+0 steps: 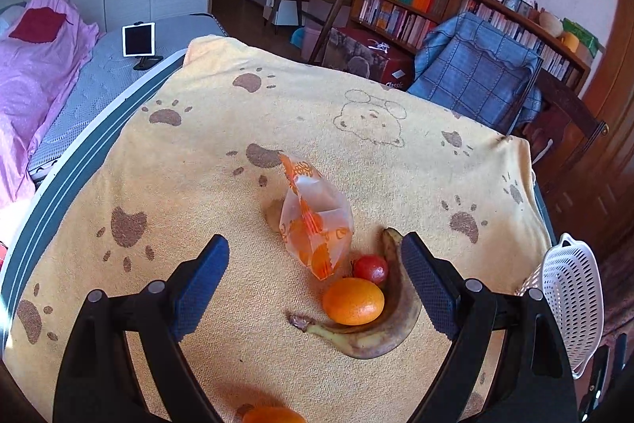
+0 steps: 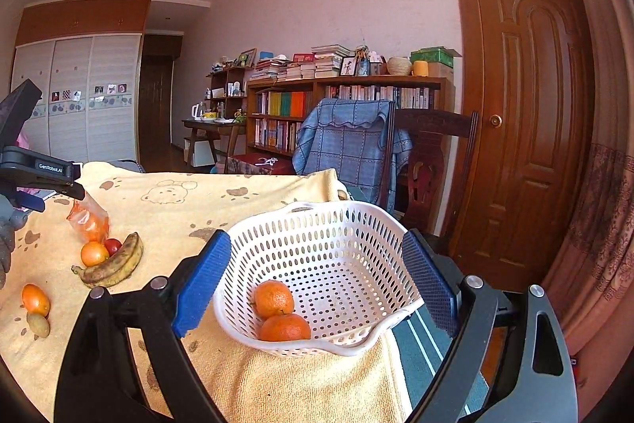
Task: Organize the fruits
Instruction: 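Grasp the orange-printed plastic bag with the left tool and lift it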
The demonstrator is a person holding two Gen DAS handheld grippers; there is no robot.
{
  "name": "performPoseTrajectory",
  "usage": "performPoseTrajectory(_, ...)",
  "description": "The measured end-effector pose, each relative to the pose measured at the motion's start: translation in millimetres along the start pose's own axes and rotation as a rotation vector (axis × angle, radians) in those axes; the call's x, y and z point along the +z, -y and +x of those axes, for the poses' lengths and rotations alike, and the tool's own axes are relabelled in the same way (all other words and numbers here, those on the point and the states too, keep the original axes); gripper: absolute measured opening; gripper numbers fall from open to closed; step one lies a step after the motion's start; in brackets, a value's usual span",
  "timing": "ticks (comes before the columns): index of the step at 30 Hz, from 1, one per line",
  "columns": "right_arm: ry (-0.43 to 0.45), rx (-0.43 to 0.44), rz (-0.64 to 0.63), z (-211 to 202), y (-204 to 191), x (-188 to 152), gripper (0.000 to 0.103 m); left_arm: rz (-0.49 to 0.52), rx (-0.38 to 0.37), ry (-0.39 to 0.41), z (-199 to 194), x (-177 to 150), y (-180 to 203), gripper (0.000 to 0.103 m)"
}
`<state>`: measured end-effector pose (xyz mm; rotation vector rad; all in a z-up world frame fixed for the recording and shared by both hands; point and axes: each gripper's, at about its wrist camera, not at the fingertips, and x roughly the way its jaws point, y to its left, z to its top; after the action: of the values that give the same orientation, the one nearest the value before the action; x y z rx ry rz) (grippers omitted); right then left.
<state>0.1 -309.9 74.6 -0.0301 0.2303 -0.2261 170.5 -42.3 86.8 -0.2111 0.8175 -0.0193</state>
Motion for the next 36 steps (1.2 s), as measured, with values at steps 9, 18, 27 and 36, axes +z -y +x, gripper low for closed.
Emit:
performPoseTrajectory(9,-0.012,0.005,0.003,4.1,0.9,1.7,0.089,0.026,0.081,-0.072,42.8,7.8,3.0,0.088)
performPoseTrajectory(18,-0.022,0.009,-0.002,4.3,-1.1,-0.4,0.089,0.008,0.099,-0.141,74.8,9.0,3.8,0.080)
performPoseTrajectory(27,-0.031,0.011,-0.009,5.9,-3.8,-2.2,0.089,0.018,0.081,-0.169,78.3,8.6,5.4,0.054)
performPoseTrajectory(36,-0.030,0.005,-0.012,6.2,-3.4,-2.3,0.089,-0.008,-0.008,-0.153,50.0,-0.2,-9.0,0.047)
